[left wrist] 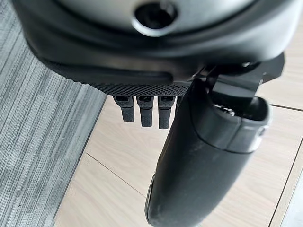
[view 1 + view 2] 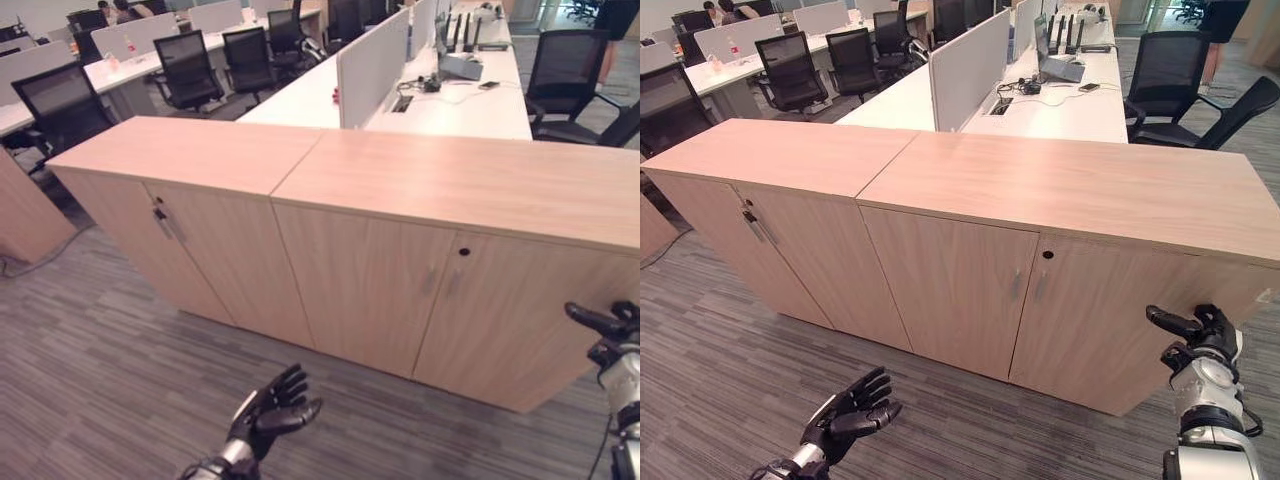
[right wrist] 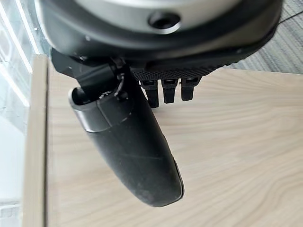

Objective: Put the empty folder in the office cabinet

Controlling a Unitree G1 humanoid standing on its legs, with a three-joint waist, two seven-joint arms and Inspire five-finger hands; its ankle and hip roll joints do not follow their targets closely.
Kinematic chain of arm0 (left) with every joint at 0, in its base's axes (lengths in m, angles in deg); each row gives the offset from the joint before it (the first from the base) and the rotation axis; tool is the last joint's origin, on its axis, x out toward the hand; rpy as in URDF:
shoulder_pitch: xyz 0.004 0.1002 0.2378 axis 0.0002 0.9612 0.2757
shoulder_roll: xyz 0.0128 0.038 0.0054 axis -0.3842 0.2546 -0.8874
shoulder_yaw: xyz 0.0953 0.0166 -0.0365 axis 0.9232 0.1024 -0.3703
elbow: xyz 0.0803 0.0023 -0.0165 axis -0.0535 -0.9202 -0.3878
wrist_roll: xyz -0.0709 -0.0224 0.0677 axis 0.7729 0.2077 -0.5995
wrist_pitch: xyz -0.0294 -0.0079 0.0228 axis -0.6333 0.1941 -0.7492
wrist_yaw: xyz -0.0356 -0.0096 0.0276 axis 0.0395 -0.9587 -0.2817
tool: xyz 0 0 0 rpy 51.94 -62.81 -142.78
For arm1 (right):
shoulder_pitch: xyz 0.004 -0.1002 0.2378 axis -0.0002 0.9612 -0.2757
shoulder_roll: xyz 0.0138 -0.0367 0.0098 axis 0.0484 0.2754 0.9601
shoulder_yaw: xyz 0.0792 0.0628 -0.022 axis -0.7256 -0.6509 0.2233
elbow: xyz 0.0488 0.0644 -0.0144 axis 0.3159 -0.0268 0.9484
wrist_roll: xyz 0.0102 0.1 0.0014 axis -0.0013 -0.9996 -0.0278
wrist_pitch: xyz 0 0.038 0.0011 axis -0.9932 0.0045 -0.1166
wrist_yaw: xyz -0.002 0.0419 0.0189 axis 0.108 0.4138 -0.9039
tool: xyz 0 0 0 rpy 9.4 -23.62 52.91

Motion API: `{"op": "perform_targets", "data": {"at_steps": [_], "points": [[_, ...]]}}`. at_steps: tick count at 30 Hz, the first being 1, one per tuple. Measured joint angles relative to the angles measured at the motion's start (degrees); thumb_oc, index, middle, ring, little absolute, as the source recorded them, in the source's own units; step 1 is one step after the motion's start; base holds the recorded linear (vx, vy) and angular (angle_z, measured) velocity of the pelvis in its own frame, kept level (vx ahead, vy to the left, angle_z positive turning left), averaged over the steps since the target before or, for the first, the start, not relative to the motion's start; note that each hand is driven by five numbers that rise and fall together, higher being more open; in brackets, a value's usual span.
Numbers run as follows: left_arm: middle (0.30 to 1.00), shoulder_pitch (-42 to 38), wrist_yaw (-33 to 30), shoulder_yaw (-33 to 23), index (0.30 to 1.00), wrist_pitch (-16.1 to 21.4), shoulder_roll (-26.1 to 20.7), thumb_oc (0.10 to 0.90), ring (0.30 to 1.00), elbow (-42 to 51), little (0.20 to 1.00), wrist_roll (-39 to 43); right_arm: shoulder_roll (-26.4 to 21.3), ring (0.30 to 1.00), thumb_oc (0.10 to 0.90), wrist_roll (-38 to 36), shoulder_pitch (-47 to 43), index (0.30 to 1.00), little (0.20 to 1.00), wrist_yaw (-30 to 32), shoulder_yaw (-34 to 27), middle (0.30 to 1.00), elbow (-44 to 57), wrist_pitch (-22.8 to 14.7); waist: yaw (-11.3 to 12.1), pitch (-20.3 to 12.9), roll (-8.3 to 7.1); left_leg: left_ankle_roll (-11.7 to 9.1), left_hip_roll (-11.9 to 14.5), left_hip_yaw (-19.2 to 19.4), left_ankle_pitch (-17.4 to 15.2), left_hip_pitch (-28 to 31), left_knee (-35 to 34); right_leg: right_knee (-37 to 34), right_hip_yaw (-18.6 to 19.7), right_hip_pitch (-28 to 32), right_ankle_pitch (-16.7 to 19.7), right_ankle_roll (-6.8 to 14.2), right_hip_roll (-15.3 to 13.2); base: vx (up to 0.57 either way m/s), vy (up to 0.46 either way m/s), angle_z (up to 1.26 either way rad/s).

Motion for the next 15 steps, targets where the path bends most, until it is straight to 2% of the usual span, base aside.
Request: {"op": "perform_targets", "data": {"at_steps": [4, 6, 8, 9, 10, 11, 13, 14, 15], "points": [[0.900, -0.15, -0.13, 0.01, 0.900, -0.42, 0.08, 0.800, 0.900, 0.02, 0.900, -0.08, 1.35, 0.900, 0.800, -0.62, 0.84, 0.900, 0.900, -0.18, 1.67, 0.900, 2.48, -0.05, -0.27, 0.14, 0.39, -0.11, 0.49, 0.64, -0.06, 0.34, 0.00, 0.00, 0.59, -0.18, -0.07, -0.12, 0.58, 0.00, 0.014, -0.08], [0.900, -0.20, -0.38, -0.07, 0.900, -0.40, 0.45, 0.800, 0.900, 0.08, 0.900, -0.15, 3.95, 0.900, 0.800, -1.15, 5.07, 0.900, 0.900, 0.30, 1.92, 0.900, 10.21, -0.85, -0.92, 0.31, 0.67, -0.25, 0.70, 0.65, -0.08, 0.46, -0.04, 0.00, 0.84, -0.02, -0.17, -0.27, 0.81, 0.00, 0.015, -0.01], [0.900, -0.19, -1.08, -0.29, 0.900, -0.47, 0.90, 0.800, 0.900, 0.17, 0.900, -0.80, 9.78, 0.900, 0.800, -0.90, 15.65, 0.900, 0.900, 0.60, -0.68, 0.900, 27.90, -2.46, -1.62, 0.48, 0.80, -0.46, 1.08, 0.72, -0.16, 0.44, -0.16, 0.01, 1.10, -0.11, -0.37, -0.55, 1.19, 0.01, 0.005, -0.02], [0.900, 0.03, -1.97, -2.23, 0.900, -0.66, 2.96, 0.800, 0.900, 0.04, 0.900, -2.23, 16.74, 0.900, 0.800, 0.94, 25.44, 0.900, 0.900, -0.44, -1.03, 0.900, 42.43, -3.81, -1.78, 0.62, 0.82, -0.68, 1.38, 0.89, -0.32, 0.62, -0.17, 0.01, 1.28, -0.07, -0.60, -0.90, 1.53, 0.00, 0.000, 0.00], [0.900, -0.01, -2.64, -3.48, 0.900, -0.64, 4.55, 0.800, 0.900, -0.03, 0.900, -3.09, 20.06, 0.900, 0.800, 2.61, 29.57, 0.900, 0.900, -1.33, -0.75, 0.900, 46.82, -4.29, -1.84, 0.62, 0.86, -0.80, 1.44, 0.87, -0.44, 0.64, -0.20, 0.02, 1.27, -0.03, -0.71, -1.02, 1.58, 0.00, 0.000, 0.00], [0.900, -0.18, -3.26, -5.19, 0.900, -0.54, 6.70, 0.800, 0.900, -0.33, 0.900, -3.59, 23.44, 0.900, 0.800, 4.36, 33.60, 0.900, 0.900, -2.75, 0.10, 0.900, 49.82, -4.41, -1.91, 0.62, 0.87, -0.86, 1.44, 0.87, -0.53, 0.71, -0.21, 0.02, 1.26, 0.06, -0.78, -1.00, 1.58, 0.00, 0.000, 0.00], [0.900, -0.82, -4.92, -5.87, 0.900, -0.33, 7.39, 0.800, 0.900, -0.44, 0.900, -6.24, 28.41, 0.900, 0.800, 8.91, 38.03, 0.900, 0.900, -3.64, 4.44, 0.900, 46.04, -3.37, -3.32, 0.98, 0.03, -0.86, 1.25, 0.99, -0.73, 0.79, -0.24, 0.04, 1.42, -0.16, -0.80, -0.95, 1.37, 0.00, 0.024, -0.02], [0.900, -0.97, -5.04, -6.04, 0.900, -0.25, 7.38, 0.800, 0.900, -0.39, 0.900, -7.42, 29.52, 0.900, 0.800, 10.52, 38.94, 0.900, 0.900, -3.68, 4.69, 0.900, 45.39, -2.96, -3.04, 0.93, -0.16, -0.80, 1.24, 1.28, -0.96, 0.83, -0.24, 0.03, 1.50, 0.00, -0.85, -0.98, 1.35, 0.00, 0.033, -0.08], [0.900, -0.68, -5.07, -6.22, 0.900, -0.22, 7.36, 0.800, 0.900, -0.43, 0.900, -7.84, 30.02, 0.900, 0.800, 11.64, 40.56, 0.900, 0.900, -3.71, 5.20, 0.900, 44.65, -1.88, -3.70, 1.08, -0.45, -0.78, 1.19, 1.83, -1.16, 1.13, -0.16, 0.03, 1.99, -0.34, -0.82, -0.94, 1.32, 0.01, 0.050, -0.22]]}}
